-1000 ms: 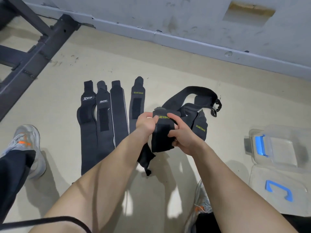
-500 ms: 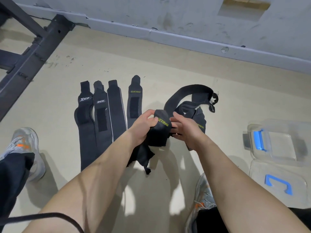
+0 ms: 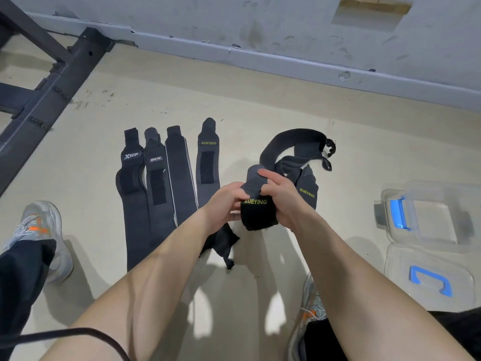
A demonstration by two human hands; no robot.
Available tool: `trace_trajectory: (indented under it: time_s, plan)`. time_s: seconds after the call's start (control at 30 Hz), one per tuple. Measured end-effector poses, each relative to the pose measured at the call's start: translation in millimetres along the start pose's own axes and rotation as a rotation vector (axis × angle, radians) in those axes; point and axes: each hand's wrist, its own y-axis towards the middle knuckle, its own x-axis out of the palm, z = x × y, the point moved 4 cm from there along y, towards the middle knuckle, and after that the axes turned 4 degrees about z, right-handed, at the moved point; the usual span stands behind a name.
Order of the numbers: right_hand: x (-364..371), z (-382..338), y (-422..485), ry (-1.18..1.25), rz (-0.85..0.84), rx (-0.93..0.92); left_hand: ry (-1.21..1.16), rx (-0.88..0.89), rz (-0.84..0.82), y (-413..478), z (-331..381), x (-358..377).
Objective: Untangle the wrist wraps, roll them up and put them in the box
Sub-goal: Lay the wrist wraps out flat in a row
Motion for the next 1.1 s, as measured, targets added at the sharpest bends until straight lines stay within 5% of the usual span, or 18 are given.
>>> trace_trajectory:
  time_s: [0.27,0.47,0.63,0.93,1.1]
  plan:
    - [5.4,0.7,-0.4,-0.069,-0.121,0.004,-0.095,0.143,0.072,4.0,11.5,-1.3]
    - [-41.4,27.7,15.6,0.015,0.264,0.169,-0.137,0.064,0.123,4.0,8.7,-15.1]
    - [-117.0,62.3,37.4,-0.293,0.56,0.207,-0.055,0.063,0.15,20.4,-1.5,-12.8]
    - [-140.4,69.7,90.4,-0.39,0.511,0.274,0.007,0.04,0.249,65.0,-23.7,0.1]
    - [-144.8,67.3,106.1,-0.184,0.621,0.233,0.004,-0.013,0.274,74.8,-28.4,2.3]
